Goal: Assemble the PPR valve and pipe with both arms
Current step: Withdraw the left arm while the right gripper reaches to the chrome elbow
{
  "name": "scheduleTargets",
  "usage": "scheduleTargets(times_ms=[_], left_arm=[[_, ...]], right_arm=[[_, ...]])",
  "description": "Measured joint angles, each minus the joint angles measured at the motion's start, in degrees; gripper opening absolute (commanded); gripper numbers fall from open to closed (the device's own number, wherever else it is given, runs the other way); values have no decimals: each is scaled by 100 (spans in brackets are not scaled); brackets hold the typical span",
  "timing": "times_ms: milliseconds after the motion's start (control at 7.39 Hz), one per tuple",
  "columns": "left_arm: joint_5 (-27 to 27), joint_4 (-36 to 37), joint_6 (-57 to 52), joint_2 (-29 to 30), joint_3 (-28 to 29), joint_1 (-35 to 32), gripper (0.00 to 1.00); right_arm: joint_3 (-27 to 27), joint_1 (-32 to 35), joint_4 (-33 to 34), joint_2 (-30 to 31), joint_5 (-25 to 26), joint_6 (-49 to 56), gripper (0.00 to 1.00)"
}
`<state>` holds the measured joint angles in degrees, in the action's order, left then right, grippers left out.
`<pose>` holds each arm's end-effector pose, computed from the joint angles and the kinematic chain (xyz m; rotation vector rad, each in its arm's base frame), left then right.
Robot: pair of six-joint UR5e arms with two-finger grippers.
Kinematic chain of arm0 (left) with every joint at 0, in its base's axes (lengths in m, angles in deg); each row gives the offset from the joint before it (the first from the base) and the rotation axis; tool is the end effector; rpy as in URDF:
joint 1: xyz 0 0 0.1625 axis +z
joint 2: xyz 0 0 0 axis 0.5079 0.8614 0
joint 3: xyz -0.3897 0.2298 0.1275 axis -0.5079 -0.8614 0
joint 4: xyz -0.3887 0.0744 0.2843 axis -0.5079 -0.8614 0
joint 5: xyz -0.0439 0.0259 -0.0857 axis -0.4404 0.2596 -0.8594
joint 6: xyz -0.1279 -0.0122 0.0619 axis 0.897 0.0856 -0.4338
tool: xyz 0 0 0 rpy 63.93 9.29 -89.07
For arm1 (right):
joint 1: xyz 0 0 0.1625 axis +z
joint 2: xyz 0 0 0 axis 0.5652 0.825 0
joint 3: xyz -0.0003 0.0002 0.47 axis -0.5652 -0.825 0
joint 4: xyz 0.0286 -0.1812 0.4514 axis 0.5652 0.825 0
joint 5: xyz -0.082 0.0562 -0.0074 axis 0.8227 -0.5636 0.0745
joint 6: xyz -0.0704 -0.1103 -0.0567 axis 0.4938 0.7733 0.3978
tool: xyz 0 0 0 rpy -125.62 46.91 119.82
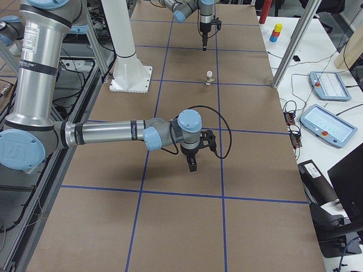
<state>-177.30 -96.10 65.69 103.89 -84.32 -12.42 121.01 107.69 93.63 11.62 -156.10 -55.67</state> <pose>0.4830 -0.5365 0.2538 0.0794 0.9033 0.0141 -0.1095 -0.4922 0.6564 0.1283 -0.7979 -0.1787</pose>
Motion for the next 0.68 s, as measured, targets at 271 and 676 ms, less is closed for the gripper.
scheduleTargets(times_ms=[271,676], left_arm=[[-25,-16,-910,-1202,-789,-359,99],[-36,-15,-1376,-1759,-1078,-615,99]], right_arm=[[-487,-649,-645,-414,351,-1438,98],[-778,-1238,-1118,-665,505,-2597,96]])
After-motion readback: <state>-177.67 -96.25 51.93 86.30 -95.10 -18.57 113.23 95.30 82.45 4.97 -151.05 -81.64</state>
